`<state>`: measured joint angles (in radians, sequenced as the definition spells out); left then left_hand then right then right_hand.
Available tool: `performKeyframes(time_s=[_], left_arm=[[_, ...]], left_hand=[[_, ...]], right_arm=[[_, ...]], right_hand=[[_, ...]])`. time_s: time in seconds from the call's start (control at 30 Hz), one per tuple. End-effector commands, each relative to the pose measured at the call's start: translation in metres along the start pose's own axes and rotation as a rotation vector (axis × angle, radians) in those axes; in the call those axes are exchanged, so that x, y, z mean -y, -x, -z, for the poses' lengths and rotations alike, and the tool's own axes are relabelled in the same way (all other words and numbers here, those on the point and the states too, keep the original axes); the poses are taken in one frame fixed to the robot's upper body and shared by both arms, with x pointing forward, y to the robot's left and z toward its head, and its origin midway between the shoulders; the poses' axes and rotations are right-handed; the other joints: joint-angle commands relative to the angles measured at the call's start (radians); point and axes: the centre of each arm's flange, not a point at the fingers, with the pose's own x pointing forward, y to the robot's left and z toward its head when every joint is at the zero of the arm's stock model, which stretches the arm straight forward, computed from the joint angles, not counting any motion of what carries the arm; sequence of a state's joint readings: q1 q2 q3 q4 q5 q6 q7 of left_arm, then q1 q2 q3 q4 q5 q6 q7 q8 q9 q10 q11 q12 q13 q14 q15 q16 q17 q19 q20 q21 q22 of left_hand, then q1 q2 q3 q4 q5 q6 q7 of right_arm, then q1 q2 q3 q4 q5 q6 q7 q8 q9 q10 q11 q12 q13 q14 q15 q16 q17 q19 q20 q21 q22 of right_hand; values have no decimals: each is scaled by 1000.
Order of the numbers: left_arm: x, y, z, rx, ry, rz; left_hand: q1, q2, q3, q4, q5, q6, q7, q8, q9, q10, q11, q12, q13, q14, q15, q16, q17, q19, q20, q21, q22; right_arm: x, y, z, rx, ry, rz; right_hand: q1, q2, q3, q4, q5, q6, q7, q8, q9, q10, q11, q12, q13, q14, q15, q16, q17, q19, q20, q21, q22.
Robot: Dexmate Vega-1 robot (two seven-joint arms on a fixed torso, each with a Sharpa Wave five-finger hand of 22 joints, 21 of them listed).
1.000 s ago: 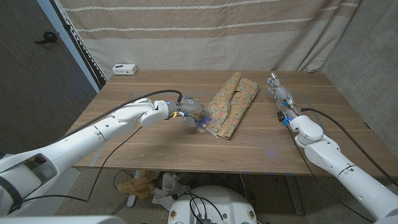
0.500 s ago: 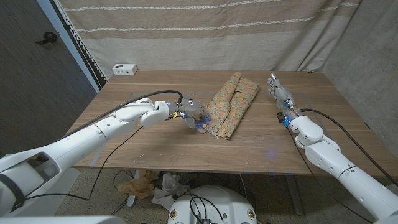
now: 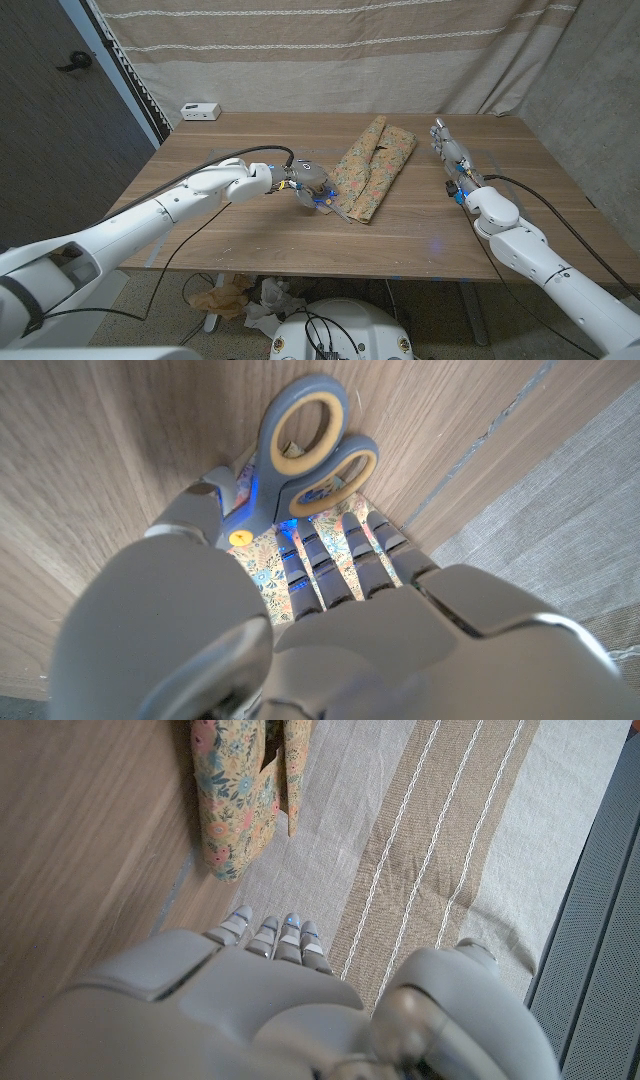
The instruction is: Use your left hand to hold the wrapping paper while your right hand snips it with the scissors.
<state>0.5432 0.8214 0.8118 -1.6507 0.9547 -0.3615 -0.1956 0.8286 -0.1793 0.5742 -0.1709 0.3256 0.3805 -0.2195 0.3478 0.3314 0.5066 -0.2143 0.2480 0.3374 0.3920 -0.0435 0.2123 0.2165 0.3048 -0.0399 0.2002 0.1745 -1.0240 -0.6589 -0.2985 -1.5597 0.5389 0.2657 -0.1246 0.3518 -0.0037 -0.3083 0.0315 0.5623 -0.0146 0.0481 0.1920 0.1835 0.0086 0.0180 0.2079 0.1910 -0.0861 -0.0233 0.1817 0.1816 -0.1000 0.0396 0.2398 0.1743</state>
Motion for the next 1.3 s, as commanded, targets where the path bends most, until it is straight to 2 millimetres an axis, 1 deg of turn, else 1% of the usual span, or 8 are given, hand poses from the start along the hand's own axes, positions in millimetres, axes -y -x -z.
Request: performKeyframes(time_s=[0.03, 0.53, 0.63, 0.73, 0.9, 1.1, 1.13, 1.3], left_arm=[[4, -3, 2, -1, 16, 16], [6, -3, 3, -4, 22, 29], [6, -3, 3, -3, 24, 32], [6, -4, 3, 2, 35, 38], [7, -5, 4, 5, 52, 50], [8, -6, 5, 7, 62, 65], [8, -6, 5, 7, 62, 64], [8, -6, 4, 10, 75, 72]], left_hand=[[27, 3, -9, 0, 6, 13, -1, 16, 10, 15, -2, 13, 15, 51, -178, 16, 7, 30, -77, 11, 5], [74, 16, -2, 3, 6, 24, 0, 41, 28, 45, -1, 46, 52, 182, -183, 39, 25, 59, -69, 13, 9], [82, 13, 0, 4, 3, 23, 0, 46, 32, 54, -1, 57, 64, 214, -183, 42, 30, 89, -56, 23, 12], [92, 9, 0, 5, -5, 21, 0, 51, 39, 64, 0, 75, 89, 263, -184, 37, 37, 190, -36, 58, 20], [101, 3, -4, 4, -16, 25, 0, 57, 45, 59, 0, 85, 110, 277, -182, 17, 37, 283, 45, 82, 18], [95, 1, -10, 7, -23, 25, 0, 56, 44, 50, 0, 86, 120, 285, -180, 9, 37, 340, 53, 94, 14], [93, 2, -14, 7, -29, 24, -1, 55, 44, 42, -1, 87, 128, 303, -181, 9, 38, 378, 39, 99, 14], [99, 6, -13, 6, -35, 17, 0, 51, 43, 35, 0, 87, 137, 327, -182, 11, 43, 422, 27, 108, 15]], right_arm=[[-1, 0, 2, -2, 0, 8], [0, 2, 3, -4, 1, 17], [0, 3, 3, -5, 4, 19], [1, 3, 4, -5, 4, 20], [2, 4, 3, -6, 4, 22], [1, 4, 3, -6, 5, 20], [1, 4, 3, -6, 6, 18], [1, 4, 3, -4, 7, 16]], right_hand=[[12, 6, 2, -6, 7, -4, 5, 4, 4, -7, 4, 5, 0, -10, 0, 1, 1, -6, 4, -7, 6], [15, 9, 3, -7, 9, -4, 4, 4, 4, -10, 3, 4, 0, -13, 2, 1, 1, -4, 3, -10, 6], [16, 9, 4, -7, 10, -5, 4, 4, 4, -10, 4, 4, 0, -13, 3, 1, 1, -4, 3, -10, 6], [17, 10, 4, -8, 10, -5, 4, 4, 4, -13, 4, 4, 0, -14, 4, 1, 1, -4, 3, -11, 6], [19, 11, 5, -9, 11, -6, 3, 4, 4, -14, 5, 3, 0, -15, 3, 1, 1, -4, 4, -12, 6], [21, 13, 6, -10, 12, -5, 3, 5, 4, -16, 4, 3, 0, -16, 3, 1, 1, -4, 3, -14, 6], [22, 13, 6, -10, 13, -5, 3, 5, 4, -16, 4, 3, 0, -16, 2, 1, 1, -4, 4, -14, 6], [25, 15, 7, -11, 14, -6, 3, 5, 4, -18, 6, 3, 0, -19, 7, 0, 1, -4, 5, -16, 7]])
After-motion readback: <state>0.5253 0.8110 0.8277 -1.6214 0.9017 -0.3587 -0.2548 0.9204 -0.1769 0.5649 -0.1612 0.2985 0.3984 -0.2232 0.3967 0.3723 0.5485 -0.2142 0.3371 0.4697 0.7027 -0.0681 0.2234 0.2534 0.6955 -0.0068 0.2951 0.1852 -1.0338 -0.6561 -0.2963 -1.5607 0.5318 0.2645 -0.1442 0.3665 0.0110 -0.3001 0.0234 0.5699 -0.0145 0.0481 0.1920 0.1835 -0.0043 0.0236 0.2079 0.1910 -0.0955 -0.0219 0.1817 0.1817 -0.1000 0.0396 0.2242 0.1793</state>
